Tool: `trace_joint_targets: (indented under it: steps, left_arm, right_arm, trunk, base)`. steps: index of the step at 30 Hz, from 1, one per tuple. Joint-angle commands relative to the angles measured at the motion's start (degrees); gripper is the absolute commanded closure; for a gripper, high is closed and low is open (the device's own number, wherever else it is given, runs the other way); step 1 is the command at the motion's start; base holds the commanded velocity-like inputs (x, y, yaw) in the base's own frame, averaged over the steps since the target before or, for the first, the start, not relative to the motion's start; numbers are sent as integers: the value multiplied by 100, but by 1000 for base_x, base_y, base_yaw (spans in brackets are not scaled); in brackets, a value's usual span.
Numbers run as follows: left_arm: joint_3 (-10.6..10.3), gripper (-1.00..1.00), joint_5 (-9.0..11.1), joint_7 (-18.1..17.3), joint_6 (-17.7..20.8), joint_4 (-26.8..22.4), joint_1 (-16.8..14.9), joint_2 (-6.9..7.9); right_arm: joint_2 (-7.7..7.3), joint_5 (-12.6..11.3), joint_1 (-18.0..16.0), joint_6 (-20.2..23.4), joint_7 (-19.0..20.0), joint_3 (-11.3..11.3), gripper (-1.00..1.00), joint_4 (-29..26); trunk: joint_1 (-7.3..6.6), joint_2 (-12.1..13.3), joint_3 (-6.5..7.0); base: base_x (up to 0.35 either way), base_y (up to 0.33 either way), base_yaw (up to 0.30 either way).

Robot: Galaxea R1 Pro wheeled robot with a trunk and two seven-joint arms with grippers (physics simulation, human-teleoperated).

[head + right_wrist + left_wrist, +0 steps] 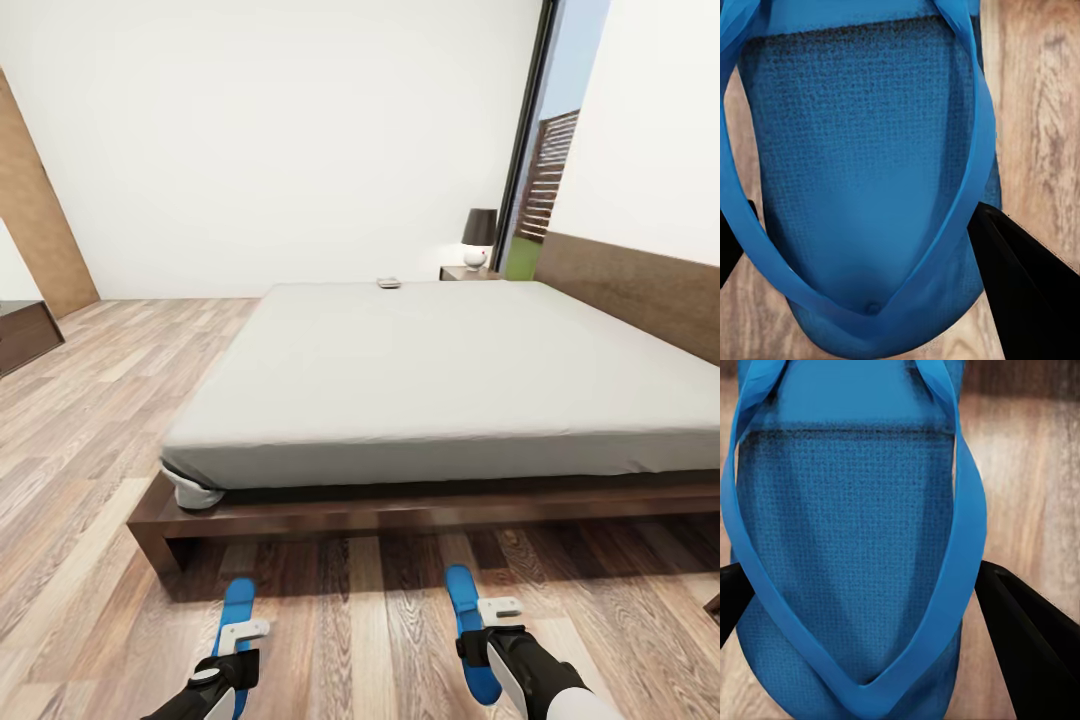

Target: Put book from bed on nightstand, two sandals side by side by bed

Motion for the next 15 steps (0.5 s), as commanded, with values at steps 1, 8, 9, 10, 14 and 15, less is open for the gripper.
trace_joint_targets:
  steps: [1, 8, 9, 10, 14, 15]
  left_arm:
    - [-47, 100, 34, 42, 31, -16, 0, 6]
    - [-50, 100, 34, 42, 31, -11, 0, 6]
    - [-51, 100, 34, 40, 31, -11, 0, 6]
    - [-52, 100, 34, 39, 31, -12, 0, 6]
    - [-57, 100, 33, 41, 29, -20, 0, 6]
    - [-62, 100, 33, 41, 23, -26, 0, 6]
  right_arm:
    - [2, 40, 0, 40, -16, -10, 100, -12]
    - [7, 40, 0, 39, -19, -5, 100, -6]
    - [7, 40, 0, 39, -19, -5, 100, -6]
    - [8, 40, 0, 39, -20, -5, 100, -5]
    - [9, 40, 0, 39, -20, -4, 100, -4]
    - [9, 40, 0, 39, -20, -4, 100, -4]
  trunk:
    - [-1, -2, -5]
    - [-1, -2, -5]
    - [-1, -2, -5]
    - [-1, -2, -5]
    - [-1, -2, -5]
    - [-1, -2, -5]
  base:
    - [25, 133, 0]
    - [123, 134, 0]
    - [74, 55, 0]
    - [47, 54, 0]
    - [24, 113, 0]
    - [12, 82, 0]
